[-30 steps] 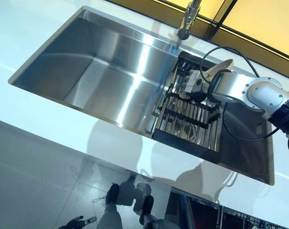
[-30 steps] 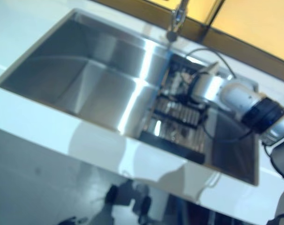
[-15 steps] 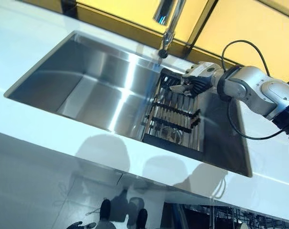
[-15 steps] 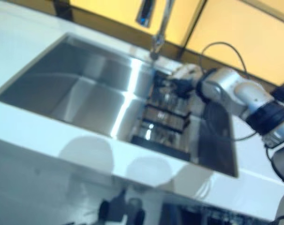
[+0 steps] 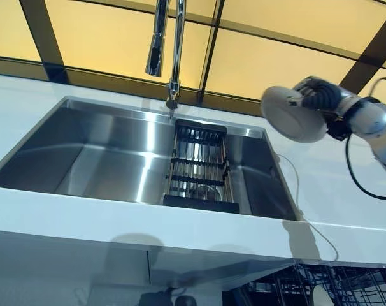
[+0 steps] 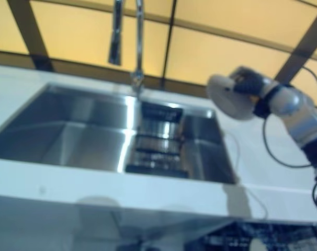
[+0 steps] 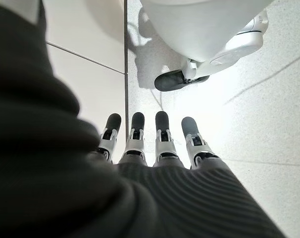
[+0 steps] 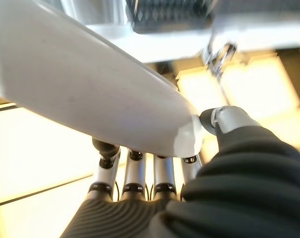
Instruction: Take plates into dishwasher
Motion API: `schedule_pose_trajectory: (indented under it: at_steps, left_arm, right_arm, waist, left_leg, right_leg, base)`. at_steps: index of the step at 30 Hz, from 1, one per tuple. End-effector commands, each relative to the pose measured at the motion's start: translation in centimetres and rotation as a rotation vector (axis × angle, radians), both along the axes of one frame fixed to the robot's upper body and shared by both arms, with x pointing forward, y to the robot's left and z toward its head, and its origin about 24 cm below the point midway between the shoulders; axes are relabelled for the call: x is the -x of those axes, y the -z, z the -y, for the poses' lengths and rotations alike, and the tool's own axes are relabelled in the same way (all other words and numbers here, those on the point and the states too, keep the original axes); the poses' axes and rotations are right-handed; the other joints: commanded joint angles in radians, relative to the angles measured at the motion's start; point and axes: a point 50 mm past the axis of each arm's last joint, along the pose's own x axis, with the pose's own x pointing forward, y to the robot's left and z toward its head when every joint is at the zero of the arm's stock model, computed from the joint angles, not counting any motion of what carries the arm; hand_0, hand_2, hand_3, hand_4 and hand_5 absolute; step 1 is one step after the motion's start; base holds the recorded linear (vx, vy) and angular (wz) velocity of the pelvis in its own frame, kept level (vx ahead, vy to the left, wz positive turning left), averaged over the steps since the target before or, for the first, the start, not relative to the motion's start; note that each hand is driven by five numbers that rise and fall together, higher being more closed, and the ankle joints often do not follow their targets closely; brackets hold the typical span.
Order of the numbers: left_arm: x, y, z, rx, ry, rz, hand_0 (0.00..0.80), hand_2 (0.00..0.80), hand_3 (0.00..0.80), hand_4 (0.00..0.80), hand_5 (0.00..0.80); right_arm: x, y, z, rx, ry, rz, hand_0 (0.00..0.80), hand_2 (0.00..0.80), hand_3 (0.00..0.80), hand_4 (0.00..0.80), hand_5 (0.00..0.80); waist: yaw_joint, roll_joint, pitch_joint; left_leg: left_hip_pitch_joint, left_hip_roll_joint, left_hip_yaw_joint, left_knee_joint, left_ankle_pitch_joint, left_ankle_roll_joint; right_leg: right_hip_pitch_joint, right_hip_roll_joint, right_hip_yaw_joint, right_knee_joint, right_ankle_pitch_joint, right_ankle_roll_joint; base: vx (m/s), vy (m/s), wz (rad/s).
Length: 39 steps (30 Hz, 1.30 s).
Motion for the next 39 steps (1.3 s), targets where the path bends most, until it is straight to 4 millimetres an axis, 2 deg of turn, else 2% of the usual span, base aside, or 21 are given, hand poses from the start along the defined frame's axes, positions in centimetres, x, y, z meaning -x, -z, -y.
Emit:
schedule_pose_trajectory:
  at_steps: [1,6,7,11,16,21,30,32,39]
  left_arm:
    - [0.9,0.0,-0.6,-0.035,0.061,-0.045,0.000,0.000,0.000,0.000,0.000]
    - [1.4,0.1,-0.5,-0.033,0.065,-0.058,0.000,0.000,0.000,0.000,0.000]
    - [1.6,0.2,-0.4,-0.028,0.060,-0.060,0.000,0.000,0.000,0.000,0.000]
    - [2.1,0.3,-0.3,-0.020,0.044,-0.064,0.000,0.000,0.000,0.000,0.000]
    - [2.3,0.2,-0.6,-0.022,0.036,-0.072,0.000,0.000,0.000,0.000,0.000]
    - [2.7,0.0,-1.2,-0.029,0.061,-0.098,0.000,0.000,0.000,0.000,0.000]
    - [1.5,-0.3,-1.6,-0.036,0.095,-0.097,0.000,0.000,0.000,0.000,0.000]
    - [1.4,-0.3,-1.5,-0.035,0.106,-0.099,0.000,0.000,0.000,0.000,0.000]
    - [0.2,-0.4,-1.3,-0.042,0.148,-0.085,0.000,0.000,0.000,0.000,0.000]
  right_arm:
    - [2.5,-4.5,4.1,-0.203,0.122,0.211,0.800,0.800,0.800,0.800,0.800]
    - [4.5,-4.9,7.3,-0.351,0.190,0.276,0.800,0.800,0.800,0.800,0.800]
    - [5.4,-5.0,8.5,-0.385,0.216,0.298,0.800,0.800,0.800,0.800,0.800]
    - [7.8,-4.8,11.1,-0.422,0.274,0.318,0.800,0.800,0.800,0.800,0.800]
    - [10.2,-3.3,13.7,-0.435,0.349,0.280,0.800,0.800,0.800,0.800,0.800]
    - [12.0,-1.3,15.4,-0.435,0.413,0.209,0.800,0.800,0.800,0.800,0.800]
    - [13.2,3.0,16.3,-0.415,0.437,0.037,0.800,0.800,0.800,0.800,0.800]
    - [13.2,3.8,16.2,-0.400,0.428,-0.004,0.800,0.800,0.800,0.800,0.800]
    - [11.9,7.0,14.7,-0.299,0.383,-0.166,0.800,0.800,0.800,0.800,0.800]
  waist:
    - [-0.004,-0.005,-0.016]
    - [-0.034,0.002,-0.030]
    - [-0.049,0.008,-0.034]
    - [-0.082,0.018,-0.041]
    - [-0.113,0.020,-0.044]
    - [-0.134,0.023,-0.041]
    - [-0.173,0.044,-0.019]
    - [-0.182,0.055,-0.015]
    - [-0.197,0.074,-0.002]
  left_leg:
    - [0.062,-0.049,0.009,-0.001,-0.137,0.056]
    - [0.072,-0.046,0.029,-0.001,-0.140,0.055]
    - [0.076,-0.043,0.037,-0.001,-0.142,0.054]
    - [0.084,-0.036,0.059,-0.001,-0.142,0.053]
    - [0.087,-0.027,0.082,-0.001,-0.142,0.054]
    - [0.087,-0.019,0.104,-0.001,-0.141,0.054]
    - [0.093,-0.007,0.154,-0.001,-0.143,0.052]
    - [0.102,-0.003,0.148,-0.001,-0.158,0.050]
    - [0.093,0.004,0.173,-0.001,-0.154,0.046]
  right_leg:
    - [0.036,0.016,-0.024,0.001,-0.035,0.067]
    - [0.035,0.028,0.009,0.001,-0.031,0.070]
    - [0.035,0.032,0.022,0.001,-0.030,0.071]
    - [0.033,0.040,0.046,0.001,-0.026,0.073]
    - [0.029,0.049,0.072,0.001,-0.021,0.075]
    - [0.024,0.050,0.076,0.001,-0.017,0.078]
    - [0.011,0.049,0.068,0.001,-0.010,0.082]
    - [0.019,0.050,0.065,0.001,-0.020,0.088]
    - [0.001,0.043,0.052,0.001,-0.016,0.089]
  base:
    - [0.030,-0.029,-0.11]
    - [0.026,-0.032,-0.22]
    - [0.023,-0.031,-0.25]
    - [0.022,-0.034,-0.22]
    - [0.018,-0.061,-0.19]
    - [0.021,-0.097,-0.22]
    - [0.008,-0.093,-0.10]
    - [0.043,-0.052,-0.04]
    - [-0.019,-0.084,-0.18]
